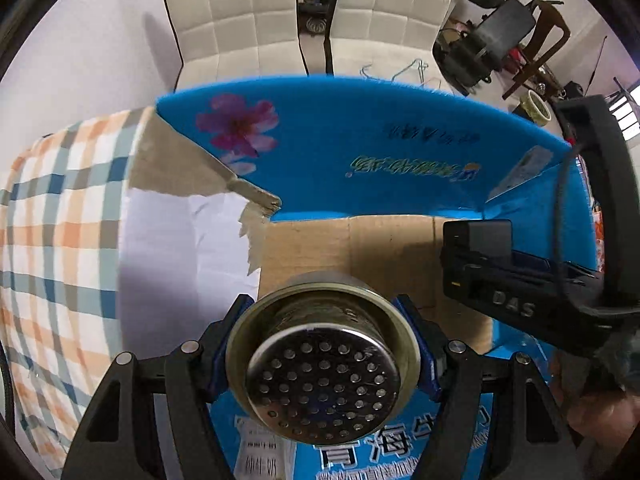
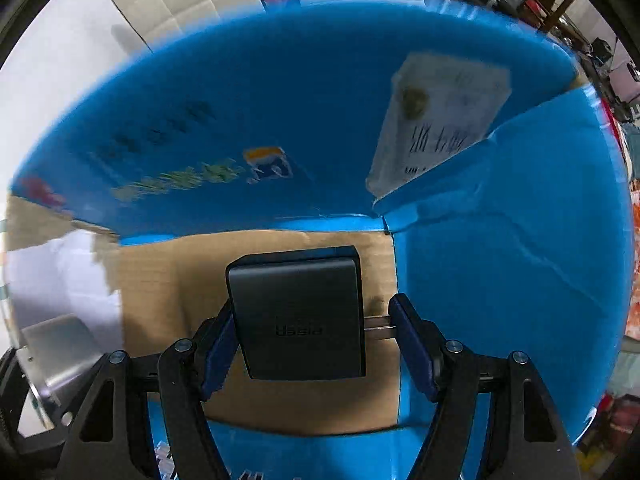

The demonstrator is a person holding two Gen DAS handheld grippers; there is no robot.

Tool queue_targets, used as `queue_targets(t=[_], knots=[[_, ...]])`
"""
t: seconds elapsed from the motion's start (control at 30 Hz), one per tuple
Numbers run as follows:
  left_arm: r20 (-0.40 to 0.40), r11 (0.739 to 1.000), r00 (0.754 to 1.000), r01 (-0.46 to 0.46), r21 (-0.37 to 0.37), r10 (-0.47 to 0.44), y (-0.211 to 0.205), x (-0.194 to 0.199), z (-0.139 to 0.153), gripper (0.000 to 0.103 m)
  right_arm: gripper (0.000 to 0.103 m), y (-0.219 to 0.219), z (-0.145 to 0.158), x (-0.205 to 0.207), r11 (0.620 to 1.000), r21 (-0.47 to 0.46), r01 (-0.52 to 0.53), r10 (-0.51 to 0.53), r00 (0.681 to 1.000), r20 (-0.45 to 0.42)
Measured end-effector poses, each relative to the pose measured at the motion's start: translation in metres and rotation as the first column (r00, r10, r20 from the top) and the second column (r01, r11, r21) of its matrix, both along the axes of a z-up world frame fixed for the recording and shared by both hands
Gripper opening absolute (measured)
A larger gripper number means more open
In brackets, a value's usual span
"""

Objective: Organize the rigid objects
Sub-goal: 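Carry the strainer with the left tool into the blue box while the right tool places the charger beside it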

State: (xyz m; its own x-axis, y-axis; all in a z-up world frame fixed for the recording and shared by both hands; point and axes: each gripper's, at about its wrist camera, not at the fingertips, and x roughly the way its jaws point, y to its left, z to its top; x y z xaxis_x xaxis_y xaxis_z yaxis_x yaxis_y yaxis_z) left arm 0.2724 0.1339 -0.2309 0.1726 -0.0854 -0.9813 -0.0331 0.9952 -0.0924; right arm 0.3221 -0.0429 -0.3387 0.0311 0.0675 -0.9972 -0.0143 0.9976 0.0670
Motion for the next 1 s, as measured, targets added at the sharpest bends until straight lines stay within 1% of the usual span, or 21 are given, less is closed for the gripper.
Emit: queue_targets(t=[0.17, 0.27, 0.43, 0.53, 0.67, 0.77, 0.83, 0.9, 1.0], knots=[[-0.014, 1.000, 1.000, 0.017, 0.005, -0.017, -0.003, 0.007, -0.012, 0.069, 0.075, 0.001, -0.011, 0.005, 1.000, -0.012, 0.010, -0.010, 1.000, 0.000], [-0.019, 1.000, 1.000, 0.022, 0.012, -0.022, -0.005, 0.014, -0.017, 0.069, 0.075, 0.003, -0.013, 0.009, 1.000, -0.016, 0.019, -0.019, 1.000, 0.005], [-0.033, 0.999, 0.999, 0.032, 0.041, -0.031, -0.006, 0.026, -0.026, 0.069, 0.075, 0.008, -0.015, 0.015, 0.999, -0.036, 0.002, -0.003, 1.000, -0.003], [-0.051, 0.998, 0.998, 0.043, 0.043, -0.041, -0.008, 0.031, -0.033, 0.069, 0.075, 0.012, -0.016, 0.016, 0.999, -0.049, 0.003, -0.003, 1.000, -0.004], [-0.067, 0.999, 0.997, 0.035, 0.029, -0.033, -0.006, 0.035, -0.036, 0.069, 0.075, 0.014, -0.016, 0.021, 0.999, -0.051, 0.016, -0.017, 1.000, -0.020], [-0.089, 0.999, 0.996, 0.033, 0.024, -0.031, -0.005, 0.038, -0.036, 0.069, 0.075, 0.015, -0.012, 0.021, 0.999, -0.046, 0.011, -0.013, 0.999, -0.042], [-0.103, 0.999, 0.994, 0.028, 0.016, -0.026, -0.003, 0.039, -0.036, 0.069, 0.075, 0.008, -0.007, 0.029, 0.999, -0.044, -0.005, 0.002, 0.998, -0.060], [-0.122, 1.000, 0.992, 0.021, 0.006, -0.020, -0.002, 0.038, -0.036, 0.069, 0.076, 0.012, -0.008, 0.033, 0.999, -0.044, -0.020, 0.017, 0.997, -0.074], [-0.152, 1.000, 0.988, 0.010, -0.004, -0.011, 0.000, 0.036, -0.035, 0.069, 0.080, 0.014, 0.001, 0.027, 0.999, -0.041, -0.035, 0.032, 0.997, -0.068]])
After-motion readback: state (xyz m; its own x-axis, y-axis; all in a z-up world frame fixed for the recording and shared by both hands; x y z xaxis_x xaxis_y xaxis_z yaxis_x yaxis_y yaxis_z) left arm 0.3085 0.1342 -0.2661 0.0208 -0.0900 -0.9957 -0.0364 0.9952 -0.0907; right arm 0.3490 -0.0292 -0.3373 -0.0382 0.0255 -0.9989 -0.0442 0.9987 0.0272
